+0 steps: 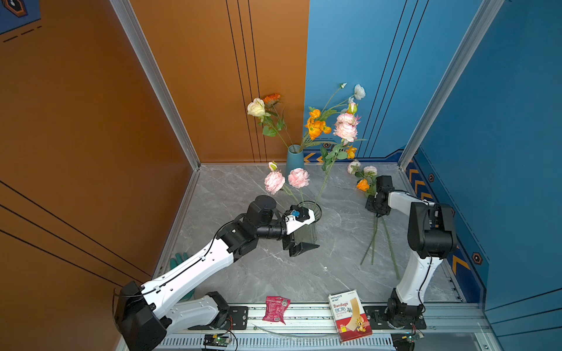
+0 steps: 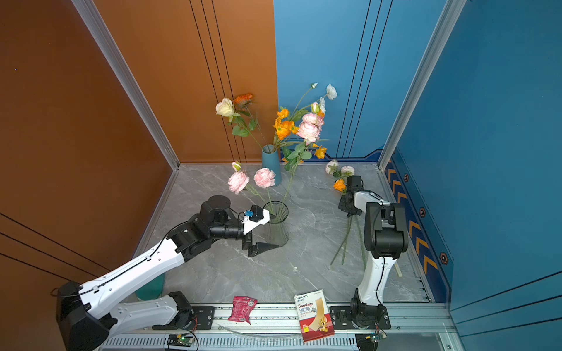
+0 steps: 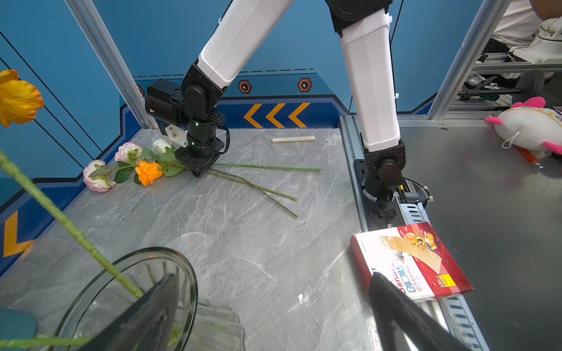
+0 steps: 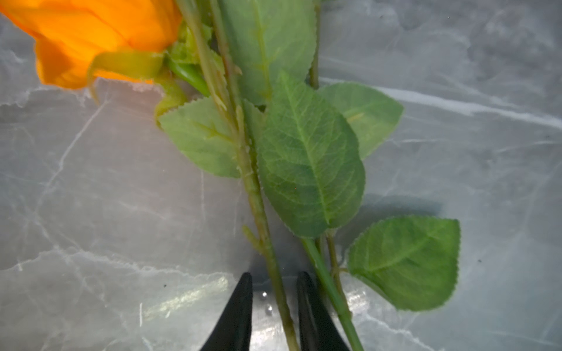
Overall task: Arrange the flowers into the vase
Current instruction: 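Move the right gripper back to the rose pile and grasp a stem, then lift the pink rose stem upright with the right gripper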
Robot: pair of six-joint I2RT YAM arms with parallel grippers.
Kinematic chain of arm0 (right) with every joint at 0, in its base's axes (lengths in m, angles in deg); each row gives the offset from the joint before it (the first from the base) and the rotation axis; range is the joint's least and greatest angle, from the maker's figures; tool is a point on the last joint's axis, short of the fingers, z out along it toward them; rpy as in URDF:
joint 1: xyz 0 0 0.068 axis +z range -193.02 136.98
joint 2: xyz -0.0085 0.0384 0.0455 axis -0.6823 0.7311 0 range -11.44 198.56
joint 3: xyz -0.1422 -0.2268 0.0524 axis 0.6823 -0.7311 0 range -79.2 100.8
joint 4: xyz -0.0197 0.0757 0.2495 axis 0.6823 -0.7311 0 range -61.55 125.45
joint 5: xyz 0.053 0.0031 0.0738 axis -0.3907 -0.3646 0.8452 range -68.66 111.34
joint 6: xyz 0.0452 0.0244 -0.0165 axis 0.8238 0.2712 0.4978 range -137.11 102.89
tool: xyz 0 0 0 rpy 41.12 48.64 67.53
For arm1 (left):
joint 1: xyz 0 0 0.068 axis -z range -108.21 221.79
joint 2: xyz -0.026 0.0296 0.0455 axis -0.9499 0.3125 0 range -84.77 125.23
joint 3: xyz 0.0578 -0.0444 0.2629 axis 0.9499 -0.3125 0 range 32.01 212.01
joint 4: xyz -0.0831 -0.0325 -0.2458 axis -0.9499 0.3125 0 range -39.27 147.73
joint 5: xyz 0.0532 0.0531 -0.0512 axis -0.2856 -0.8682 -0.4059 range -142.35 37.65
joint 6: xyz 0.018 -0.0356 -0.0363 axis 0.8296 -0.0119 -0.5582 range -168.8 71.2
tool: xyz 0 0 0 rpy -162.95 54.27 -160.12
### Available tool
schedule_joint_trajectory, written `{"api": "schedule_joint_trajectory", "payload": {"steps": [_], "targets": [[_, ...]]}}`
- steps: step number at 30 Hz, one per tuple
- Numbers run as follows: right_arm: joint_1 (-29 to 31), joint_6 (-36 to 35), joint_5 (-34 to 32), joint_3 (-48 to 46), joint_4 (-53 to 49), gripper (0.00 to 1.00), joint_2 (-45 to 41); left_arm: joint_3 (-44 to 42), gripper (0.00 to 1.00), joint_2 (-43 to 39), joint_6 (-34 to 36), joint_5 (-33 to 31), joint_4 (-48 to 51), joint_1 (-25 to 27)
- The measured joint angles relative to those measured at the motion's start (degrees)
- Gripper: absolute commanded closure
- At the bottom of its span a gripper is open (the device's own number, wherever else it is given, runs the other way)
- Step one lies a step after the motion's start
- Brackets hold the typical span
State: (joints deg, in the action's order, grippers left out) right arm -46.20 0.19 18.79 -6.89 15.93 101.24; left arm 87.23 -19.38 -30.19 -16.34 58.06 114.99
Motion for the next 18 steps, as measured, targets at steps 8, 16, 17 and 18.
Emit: {"api": "schedule_joint_trajectory", "payload": {"steps": [8, 16, 17, 18], "targets": [[-0.1, -2.0, 2.5, 0.1, -0.5, 0.93, 0.0, 0.0, 0.02, 0.0, 0.0, 0.0, 0.2, 0.0], [-0.2, -3.3, 6.6, 0.1, -0.5, 1.0, -0.3, 0.0, 0.02, 0.0, 0.0, 0.0, 0.2, 0.0], [-0.2, -3.4, 7.4, -0.2, -0.5, 1.0, -0.6, 0.0, 0.02, 0.0, 0.0, 0.0, 0.2, 0.0], [-0.2, -3.4, 8.3, -0.6, -0.5, 1.0, -1.1, 0.0, 0.02, 0.0, 0.0, 0.0, 0.2, 0.0]]}}
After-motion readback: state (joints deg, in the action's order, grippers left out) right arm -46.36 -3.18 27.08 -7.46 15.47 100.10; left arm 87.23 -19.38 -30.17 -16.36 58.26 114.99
